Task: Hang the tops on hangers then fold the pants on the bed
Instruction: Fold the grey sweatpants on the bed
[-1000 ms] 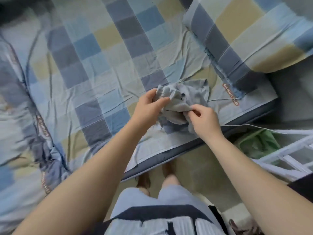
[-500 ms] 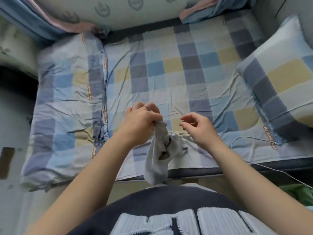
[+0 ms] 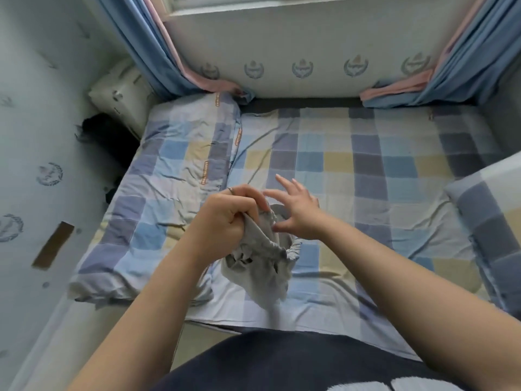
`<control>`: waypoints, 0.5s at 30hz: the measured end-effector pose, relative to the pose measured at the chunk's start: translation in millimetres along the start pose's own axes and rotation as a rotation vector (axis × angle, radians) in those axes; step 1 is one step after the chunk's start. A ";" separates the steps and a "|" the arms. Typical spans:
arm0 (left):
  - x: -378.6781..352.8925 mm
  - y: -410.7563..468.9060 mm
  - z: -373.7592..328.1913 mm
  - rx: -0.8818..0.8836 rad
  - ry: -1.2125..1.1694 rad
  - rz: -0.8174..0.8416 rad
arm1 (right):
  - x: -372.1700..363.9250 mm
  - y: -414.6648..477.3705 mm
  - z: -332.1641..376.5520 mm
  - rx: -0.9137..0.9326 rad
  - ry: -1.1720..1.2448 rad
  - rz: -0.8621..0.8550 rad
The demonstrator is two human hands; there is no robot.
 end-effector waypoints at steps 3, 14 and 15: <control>5.9 1.1 7.5 0.018 0.004 -0.015 | 0.3 16.7 5.2 0.030 0.020 0.060; 20.2 19.4 43.6 0.249 -0.296 -0.087 | 21.6 0.2 4.7 0.103 0.417 -0.012; 19.7 22.5 49.3 0.306 -0.364 -0.088 | 24.2 -1.8 3.0 0.103 0.461 -0.027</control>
Point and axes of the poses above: each hand's wrist, its own y-axis towards the middle knuckle, its own x-axis out of the back of the hand, z = x × y, the point moved 6 cm from there along y, towards the middle knuckle, and after that the axes turned 10 degrees about x, right-handed, at the moved point
